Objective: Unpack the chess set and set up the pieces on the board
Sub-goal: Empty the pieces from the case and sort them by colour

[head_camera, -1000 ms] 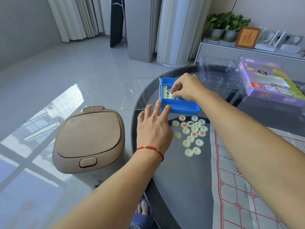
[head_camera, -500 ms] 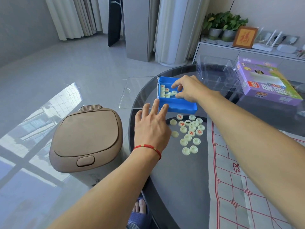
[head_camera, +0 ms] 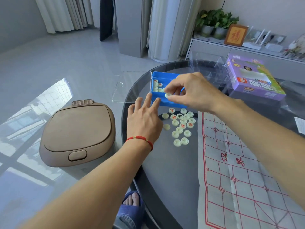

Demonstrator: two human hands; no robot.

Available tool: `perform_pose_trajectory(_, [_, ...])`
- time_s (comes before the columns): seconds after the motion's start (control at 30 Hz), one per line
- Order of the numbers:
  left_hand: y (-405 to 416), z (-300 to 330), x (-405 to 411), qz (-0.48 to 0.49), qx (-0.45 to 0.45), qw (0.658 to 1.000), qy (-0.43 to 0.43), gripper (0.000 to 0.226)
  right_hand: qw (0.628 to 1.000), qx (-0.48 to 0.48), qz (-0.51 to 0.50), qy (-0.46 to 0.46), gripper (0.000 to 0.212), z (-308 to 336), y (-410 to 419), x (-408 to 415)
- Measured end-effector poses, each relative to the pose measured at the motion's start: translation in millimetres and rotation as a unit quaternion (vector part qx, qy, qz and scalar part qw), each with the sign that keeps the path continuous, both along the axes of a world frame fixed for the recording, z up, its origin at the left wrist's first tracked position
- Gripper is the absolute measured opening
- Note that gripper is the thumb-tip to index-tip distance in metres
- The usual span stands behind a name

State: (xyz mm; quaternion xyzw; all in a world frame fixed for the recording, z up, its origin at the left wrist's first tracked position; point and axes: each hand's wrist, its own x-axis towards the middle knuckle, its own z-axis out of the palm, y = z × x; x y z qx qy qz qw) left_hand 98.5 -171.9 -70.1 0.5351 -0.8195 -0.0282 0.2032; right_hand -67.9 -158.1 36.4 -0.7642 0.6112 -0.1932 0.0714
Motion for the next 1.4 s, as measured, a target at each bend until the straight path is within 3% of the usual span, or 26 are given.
perform_pose_trajectory(0.17, [1, 0, 1, -0.007, 0.009, 1.0, 0.005, 0.059, 0.993, 0.08, 0.085, -0.008, 0.013, -5, 98, 14])
perform_pose_trajectory(0.27, [3, 4, 0, -0.01, 0.017, 1.0, 0.001, 0.061, 0.984, 0.108, 0.13, 0.046, 0.016, -22, 125, 14])
perform_pose_trajectory(0.5, [2, 3, 2, -0.011, 0.015, 1.0, 0.001, 0.061, 0.99, 0.033, 0.118, 0.077, 0.027, -46, 115, 13])
perform_pose_trajectory(0.7, [0, 1, 2, -0.01, 0.005, 1.0, -0.001, 0.059, 0.998, -0.054, 0.015, 0.027, 0.013, -27, 35, 3])
perform_pose_trajectory(0.87, [1, 2, 2, -0.01, -0.001, 1.0, 0.003, 0.061, 0.994, -0.017, -0.095, 0.043, 0.022, -29, -60, -11])
perform_pose_trajectory(1.03, [0, 0, 1, -0.005, -0.014, 1.0, 0.006, 0.061, 0.987, 0.076, -0.094, 0.104, 0.028, -40, -91, -5])
perform_pose_trajectory(1.2, [0, -2, 0, -0.003, -0.014, 1.0, 0.001, 0.06, 0.987, 0.086, -0.096, 0.092, 0.021, -39, -100, -5])
perform_pose_trajectory(1.4, [1, -1, -1, -0.002, -0.009, 1.0, 0.001, 0.06, 0.981, 0.096, -0.086, 0.145, 0.022, -33, -105, -4])
